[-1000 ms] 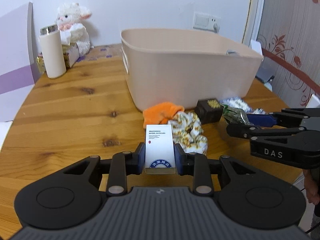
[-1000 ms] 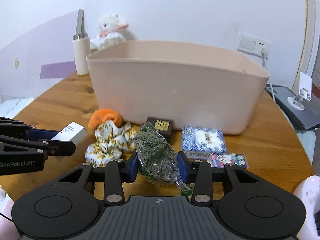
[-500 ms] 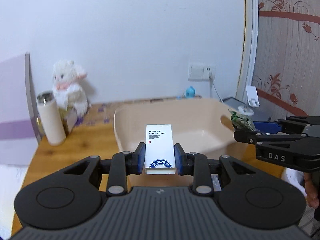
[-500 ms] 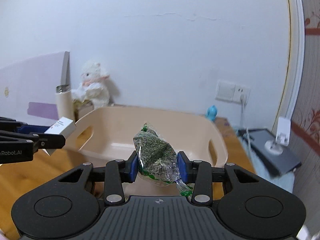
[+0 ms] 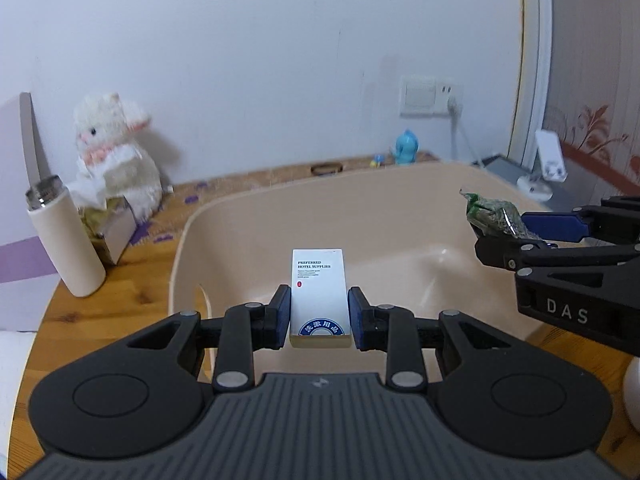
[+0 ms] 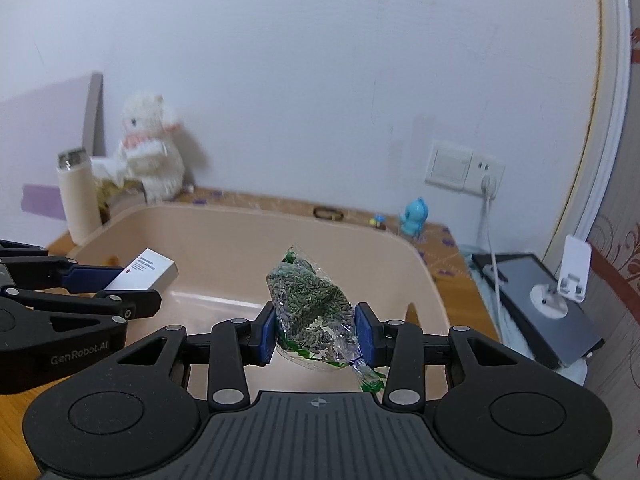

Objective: Organize objects
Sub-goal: 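Carry the white box and green bag into the basket and release both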

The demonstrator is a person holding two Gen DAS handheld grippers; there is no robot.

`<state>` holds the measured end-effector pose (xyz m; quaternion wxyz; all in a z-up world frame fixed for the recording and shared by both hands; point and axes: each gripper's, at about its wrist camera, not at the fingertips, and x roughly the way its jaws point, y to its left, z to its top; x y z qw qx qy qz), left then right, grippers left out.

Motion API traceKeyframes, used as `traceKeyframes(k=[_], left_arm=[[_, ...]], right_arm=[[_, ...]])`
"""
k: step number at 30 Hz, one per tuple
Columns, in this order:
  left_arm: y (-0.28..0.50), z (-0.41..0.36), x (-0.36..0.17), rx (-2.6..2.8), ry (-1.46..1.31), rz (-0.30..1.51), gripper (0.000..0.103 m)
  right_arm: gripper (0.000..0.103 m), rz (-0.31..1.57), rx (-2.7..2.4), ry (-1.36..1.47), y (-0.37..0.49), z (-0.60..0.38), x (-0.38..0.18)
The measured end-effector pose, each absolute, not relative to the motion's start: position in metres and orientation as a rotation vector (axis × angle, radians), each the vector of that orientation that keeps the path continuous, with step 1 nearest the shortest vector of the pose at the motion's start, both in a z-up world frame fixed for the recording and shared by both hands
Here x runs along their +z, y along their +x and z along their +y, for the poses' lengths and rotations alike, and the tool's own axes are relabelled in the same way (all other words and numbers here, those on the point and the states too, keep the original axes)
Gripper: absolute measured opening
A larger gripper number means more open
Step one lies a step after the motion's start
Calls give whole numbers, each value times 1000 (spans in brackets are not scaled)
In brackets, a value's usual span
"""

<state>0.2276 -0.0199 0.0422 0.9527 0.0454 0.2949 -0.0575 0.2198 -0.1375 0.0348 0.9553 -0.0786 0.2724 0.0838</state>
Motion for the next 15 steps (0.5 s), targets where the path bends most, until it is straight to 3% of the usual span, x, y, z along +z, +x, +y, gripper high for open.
traceKeyframes(k=[5,6,7,8,9,11,15], left_arm=[[235,-16,29,-94,83,657,34],[235,-15,29,-91,77,663,34],[234,-14,29,-81,81,664,34],[231,-15,30,-67,97,658,36],[229,-15,32,-60,109,651,42],[220,-14,38,-50,112,635,72],[202,-8,53,-48,62,615,74]], right_arm=[[40,613,158,-180,231,-133,22],[42,619,155,-181,231,-133,21],[51,623,151,-181,230,-133,20],[51,621,149,-179,228,-133,21],[54,617,153,-174,225,-133,22],[63,614,158,-168,219,-134,25],[78,588,155,-169,202,-138,34]])
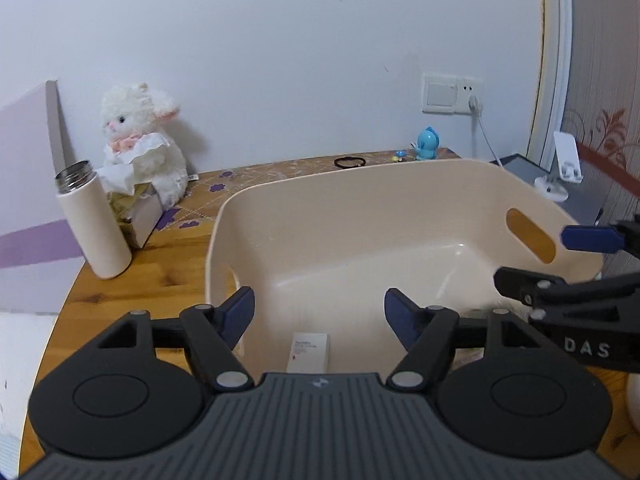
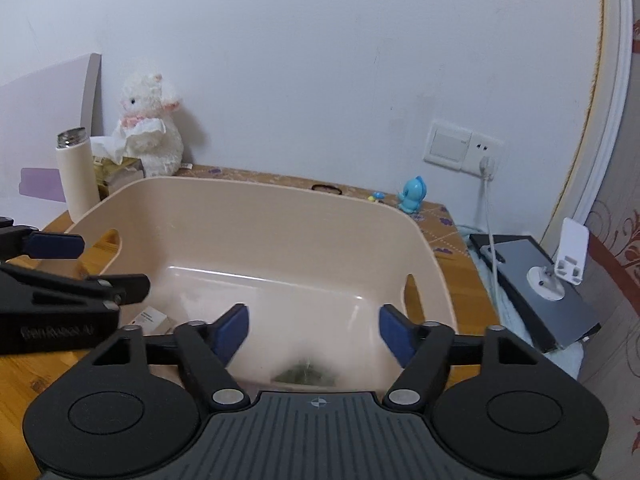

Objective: Organize objects
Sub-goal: 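Carry the white box and green bag into the basket and release both, then grasp the floral scrunchie with left tool while right tool grasps the cartoon box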

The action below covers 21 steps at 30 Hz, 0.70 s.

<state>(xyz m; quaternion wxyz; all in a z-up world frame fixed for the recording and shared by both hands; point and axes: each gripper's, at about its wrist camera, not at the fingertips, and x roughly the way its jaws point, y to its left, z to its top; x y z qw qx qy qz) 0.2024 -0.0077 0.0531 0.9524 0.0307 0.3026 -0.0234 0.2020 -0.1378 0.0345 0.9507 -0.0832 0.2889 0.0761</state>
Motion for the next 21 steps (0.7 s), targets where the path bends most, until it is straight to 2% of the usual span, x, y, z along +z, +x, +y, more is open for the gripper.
traceKeyframes(k=[3,6,8,10,21], left_arm=[[190,-6,60,-35,58,617,78],[173,-6,62,-13,81,601,79],[160,-3,62,-8,65,589,80],[148,0,62,1,51,585,85],[104,0,50,-26,40,613,85]], right_arm=[[89,574,142,-160,187,-144,44],[94,571,143,-144,170,-154,49],[95,572,135,-143,158,-161,48],[97,572,125,-144,149,-167,46],[97,654,126,-131,116,-185,15]])
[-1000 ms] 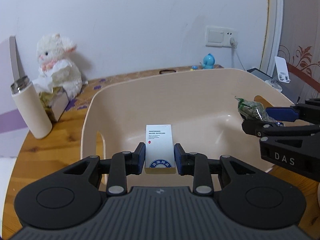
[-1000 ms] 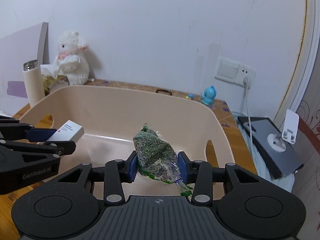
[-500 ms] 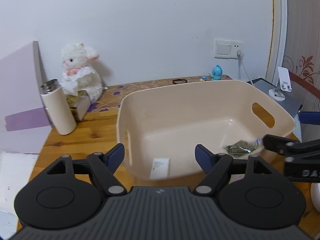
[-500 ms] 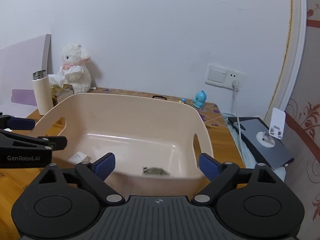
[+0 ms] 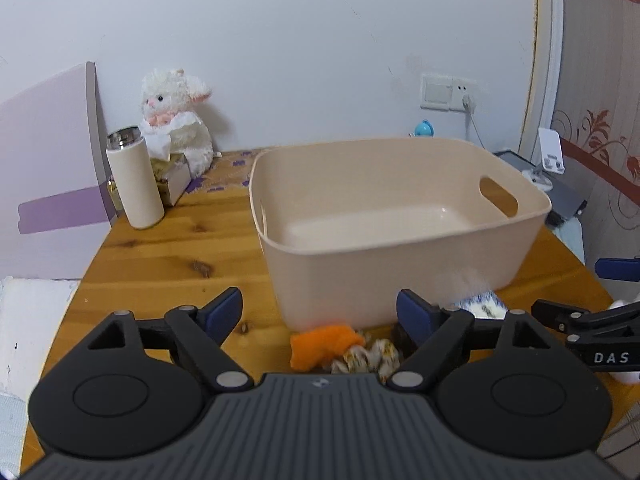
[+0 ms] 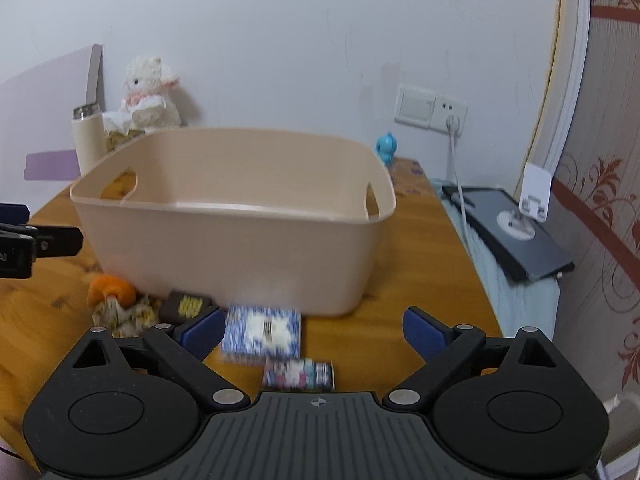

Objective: Organize objects
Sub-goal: 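Grasp the floral scrunchie with left tool while right tool grasps the cartoon box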

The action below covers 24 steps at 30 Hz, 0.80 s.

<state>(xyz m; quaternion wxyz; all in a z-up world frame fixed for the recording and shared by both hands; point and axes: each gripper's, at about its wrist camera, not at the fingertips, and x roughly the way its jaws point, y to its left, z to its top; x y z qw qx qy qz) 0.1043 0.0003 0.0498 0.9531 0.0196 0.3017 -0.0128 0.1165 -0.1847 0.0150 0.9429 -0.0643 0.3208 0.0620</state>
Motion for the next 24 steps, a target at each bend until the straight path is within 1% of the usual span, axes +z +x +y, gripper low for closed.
traceKeyframes(k=[10,19,24], left_arm=[[96,-6,-2,-41,26,740,85],[105,-9,-30,-50,20,801,85],[115,-13,-38,-88,46,801,84]], right_arm=[[97,744,138,-150,111,-185,-24],[97,798,155,-140,119,-190,-46],[96,807,160,-132,129,-190,-54]])
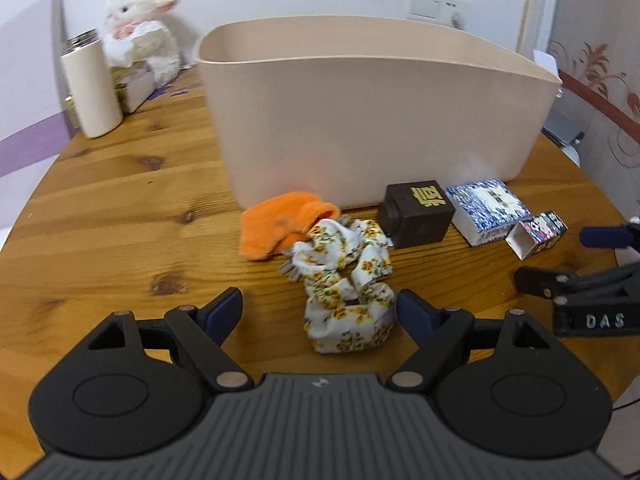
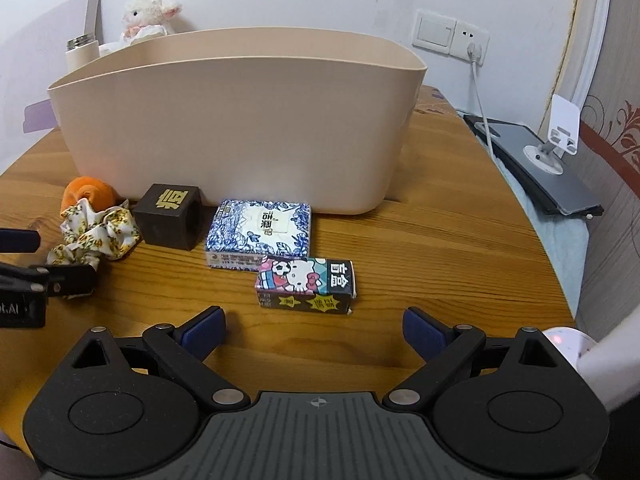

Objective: Organize objects
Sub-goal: 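Grasp the floral scrunchie with left tool while right tool grasps the cartoon box, then lift scrunchie and cartoon box over the basket and release both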

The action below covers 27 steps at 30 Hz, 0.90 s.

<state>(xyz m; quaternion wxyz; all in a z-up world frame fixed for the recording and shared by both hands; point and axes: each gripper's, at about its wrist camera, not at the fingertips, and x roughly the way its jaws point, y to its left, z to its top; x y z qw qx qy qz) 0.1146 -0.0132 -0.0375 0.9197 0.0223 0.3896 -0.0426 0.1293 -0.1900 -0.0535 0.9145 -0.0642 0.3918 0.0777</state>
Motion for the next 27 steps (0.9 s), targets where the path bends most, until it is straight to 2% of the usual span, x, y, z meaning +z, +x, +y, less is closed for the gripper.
traceKeyframes(k=[3,5,6,8,9,10,11,16,27], left_arm=[[118,-15,-41,-122,58,800,75],[118,-16,-40,-133,58,796,69],[118,-16,-40,-137,61,792,67],[116,-15,-40,-150,63,779,51],[114,-15,-40,-152,60,773,46],[113,-14,-39,-152,55,770,36],[112,-12,-39,-153,49,769,30],[105,-11,-38,-178,50,767,21],[81,-5,-22,-220,28,728,18]], right_arm=[[92,800,163,-120,136,-190,-56],[84,792,165,-103,140,-192,-56],[78,788,169,-93,141,-192,-56],[67,778,171,-79,141,-192,-55],[60,772,172,-81,141,-191,-55],[50,769,177,-78,141,-190,-54],[48,767,178,-79,140,-189,-54],[47,755,170,-96,132,-184,-54],[47,725,180,-94,104,-179,-37]])
